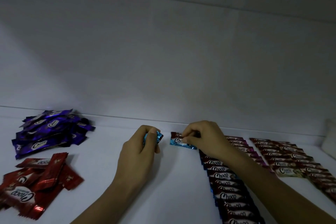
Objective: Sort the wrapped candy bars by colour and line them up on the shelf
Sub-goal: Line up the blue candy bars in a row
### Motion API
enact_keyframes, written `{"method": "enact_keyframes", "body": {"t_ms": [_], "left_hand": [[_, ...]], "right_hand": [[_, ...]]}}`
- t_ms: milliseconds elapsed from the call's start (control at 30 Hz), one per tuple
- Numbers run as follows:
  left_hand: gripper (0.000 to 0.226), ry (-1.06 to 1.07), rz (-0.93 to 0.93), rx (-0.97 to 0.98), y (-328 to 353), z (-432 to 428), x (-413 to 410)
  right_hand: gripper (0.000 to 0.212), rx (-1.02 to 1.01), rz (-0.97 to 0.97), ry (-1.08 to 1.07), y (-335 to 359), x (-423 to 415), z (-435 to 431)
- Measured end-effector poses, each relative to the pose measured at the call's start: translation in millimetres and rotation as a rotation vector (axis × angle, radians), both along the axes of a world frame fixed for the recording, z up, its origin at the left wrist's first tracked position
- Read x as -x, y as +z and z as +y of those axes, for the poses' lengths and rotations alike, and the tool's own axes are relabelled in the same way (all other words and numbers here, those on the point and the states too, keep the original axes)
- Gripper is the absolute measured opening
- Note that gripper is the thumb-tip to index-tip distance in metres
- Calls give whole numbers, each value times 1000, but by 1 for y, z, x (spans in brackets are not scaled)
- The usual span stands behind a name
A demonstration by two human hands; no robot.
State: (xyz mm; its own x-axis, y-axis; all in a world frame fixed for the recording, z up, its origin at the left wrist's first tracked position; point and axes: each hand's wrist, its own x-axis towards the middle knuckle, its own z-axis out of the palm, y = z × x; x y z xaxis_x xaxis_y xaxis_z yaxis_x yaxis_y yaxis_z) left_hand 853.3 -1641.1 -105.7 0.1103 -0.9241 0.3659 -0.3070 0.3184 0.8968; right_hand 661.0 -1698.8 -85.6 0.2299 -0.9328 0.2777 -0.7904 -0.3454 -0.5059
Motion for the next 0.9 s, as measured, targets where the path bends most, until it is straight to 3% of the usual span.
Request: {"method": "enact_keyframes", "body": {"t_ms": [233,533,700,900], "left_hand": [[20,3,18,-34,-1,-1,-1],[17,26,19,-42,-4,-5,-1],[21,2,31,-72,-4,-5,-1],[45,-49,-51,-77,-3,-3,-2]], "right_hand": [[43,60,45,51,-3,-1,0],[38,180,138,19,-4,0,0],[23,182,269,-8,-3,1,0],[23,145,342,-14,-3,1,0]]}}
